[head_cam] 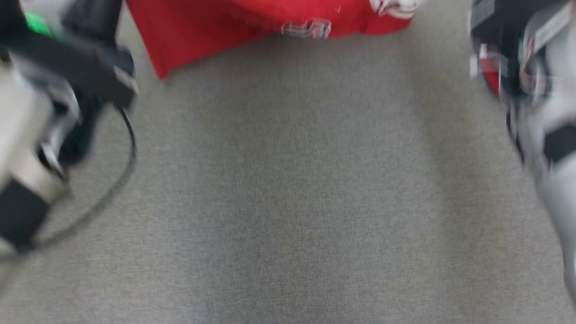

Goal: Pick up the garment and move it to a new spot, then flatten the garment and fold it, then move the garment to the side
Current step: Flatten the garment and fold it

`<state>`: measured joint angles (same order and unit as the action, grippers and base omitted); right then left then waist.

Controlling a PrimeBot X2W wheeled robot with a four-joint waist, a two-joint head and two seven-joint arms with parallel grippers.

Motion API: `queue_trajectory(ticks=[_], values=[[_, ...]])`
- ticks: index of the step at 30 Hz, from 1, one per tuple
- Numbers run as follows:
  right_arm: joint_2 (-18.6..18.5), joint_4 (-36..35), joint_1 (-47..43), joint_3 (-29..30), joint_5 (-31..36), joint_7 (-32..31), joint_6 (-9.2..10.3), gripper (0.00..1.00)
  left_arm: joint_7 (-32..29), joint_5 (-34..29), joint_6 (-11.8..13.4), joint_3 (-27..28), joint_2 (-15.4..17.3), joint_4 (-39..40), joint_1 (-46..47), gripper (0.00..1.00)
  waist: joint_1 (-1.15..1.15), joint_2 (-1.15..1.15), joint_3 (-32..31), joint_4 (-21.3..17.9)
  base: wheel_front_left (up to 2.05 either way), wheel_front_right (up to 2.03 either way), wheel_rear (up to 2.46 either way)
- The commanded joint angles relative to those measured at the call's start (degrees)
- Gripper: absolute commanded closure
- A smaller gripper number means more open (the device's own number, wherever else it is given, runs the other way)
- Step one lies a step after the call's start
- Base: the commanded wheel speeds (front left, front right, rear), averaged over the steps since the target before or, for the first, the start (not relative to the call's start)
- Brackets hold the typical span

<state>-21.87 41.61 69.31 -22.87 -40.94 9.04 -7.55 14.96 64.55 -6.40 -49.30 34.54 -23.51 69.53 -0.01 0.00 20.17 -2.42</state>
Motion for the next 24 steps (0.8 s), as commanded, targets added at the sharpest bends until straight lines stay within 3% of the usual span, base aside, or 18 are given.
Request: queue_trajectory(ticks=[1,5,9,10,17,24], values=[[-0.66,-1.39,-2.07,0.03,-0.74,-0.04,0.14,1.00,0.25,0.01,0.20,1.35,-0.04,0.92,-1.96,1.00,0.01,0.00,-4.30,0.42,0.00,0.00,0.00],[-4.12,-10.30,-18.84,2.23,-4.30,-1.30,0.14,1.00,0.22,-4.06,2.14,5.12,-0.49,7.07,-16.34,1.00,0.01,0.00,-7.55,0.70,0.00,0.00,0.00],[-4.68,-17.73,-34.62,8.29,-6.02,-2.93,0.14,1.00,0.24,-6.73,3.81,8.76,-1.89,12.42,-29.74,1.00,0.01,0.00,-10.03,0.54,0.00,0.00,0.00],[-4.15,-21.07,-41.75,11.52,-5.54,-4.43,0.14,1.00,0.24,-8.91,4.27,8.76,-2.06,13.73,-35.28,1.00,0.01,0.00,-10.97,0.53,0.00,0.00,0.00],[1.73,-32.17,-61.90,23.82,-0.73,-11.49,0.14,1.00,0.24,-10.96,3.77,11.57,-5.02,13.75,-50.96,1.00,0.01,0.00,-14.01,0.24,0.00,0.00,0.00],[10.19,-42.74,-76.98,29.79,4.51,-21.46,0.14,1.00,0.25,-17.45,3.87,12.01,-4.73,8.44,-60.29,1.00,0.01,0.00,-17.22,-0.45,0.00,0.00,0.00]])
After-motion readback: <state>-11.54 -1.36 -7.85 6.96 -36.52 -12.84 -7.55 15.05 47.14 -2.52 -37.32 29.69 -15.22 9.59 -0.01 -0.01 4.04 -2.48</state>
